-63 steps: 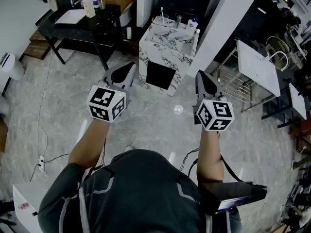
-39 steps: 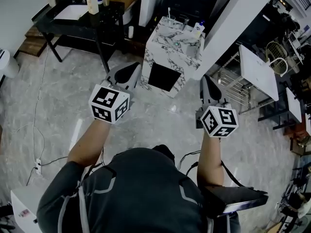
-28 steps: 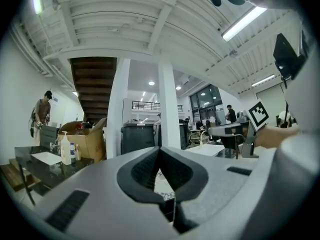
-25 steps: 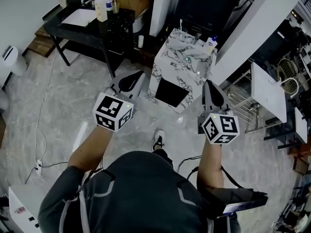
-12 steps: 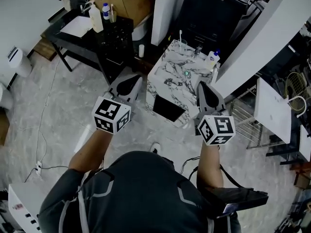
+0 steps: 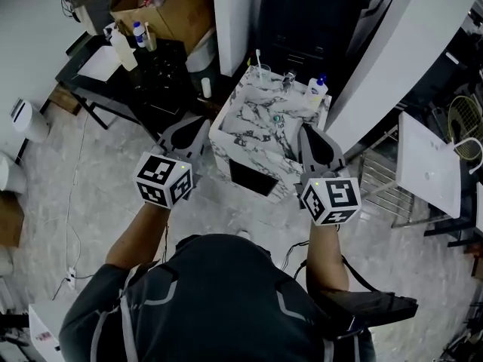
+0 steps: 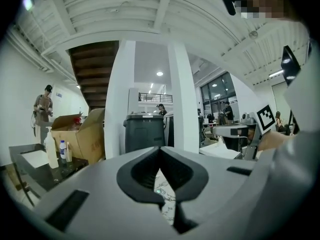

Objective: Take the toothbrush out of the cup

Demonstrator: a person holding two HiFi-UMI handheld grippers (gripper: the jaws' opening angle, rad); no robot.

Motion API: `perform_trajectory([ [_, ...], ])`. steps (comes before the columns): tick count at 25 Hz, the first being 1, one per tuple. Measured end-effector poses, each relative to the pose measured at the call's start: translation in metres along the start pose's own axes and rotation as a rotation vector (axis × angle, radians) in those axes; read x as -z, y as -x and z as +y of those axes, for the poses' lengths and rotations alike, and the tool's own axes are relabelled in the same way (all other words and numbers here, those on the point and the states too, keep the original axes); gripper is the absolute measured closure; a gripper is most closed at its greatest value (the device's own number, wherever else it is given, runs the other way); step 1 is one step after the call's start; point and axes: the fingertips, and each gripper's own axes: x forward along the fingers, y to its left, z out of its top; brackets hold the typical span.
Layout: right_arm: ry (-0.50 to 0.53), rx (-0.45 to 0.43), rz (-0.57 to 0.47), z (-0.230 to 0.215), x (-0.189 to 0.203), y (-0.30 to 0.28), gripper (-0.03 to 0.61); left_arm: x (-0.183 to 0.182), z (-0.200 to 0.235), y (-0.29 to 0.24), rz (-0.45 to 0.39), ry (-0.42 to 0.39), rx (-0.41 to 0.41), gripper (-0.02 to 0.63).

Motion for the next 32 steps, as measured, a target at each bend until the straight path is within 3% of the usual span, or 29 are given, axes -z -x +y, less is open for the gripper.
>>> perform_trajectory([
  [9,-0.002,0.016,0.022,-0.037,0.015,-0.029,0.551,0.01,0.009,-0.051,0.017,0.008,0.039,0.604],
  [27,-0.014,0.212,0.119,-0.063,0.039,-0.165,0.551,0.017,0.148,-0.185,-0.01,0.038,0.181,0.604],
  [32,-0.021,0.256,0.138,-0.068,0.051,-0.2,0.551,0.029,0.174,-0.228,0.017,0.042,0.245,0.604],
])
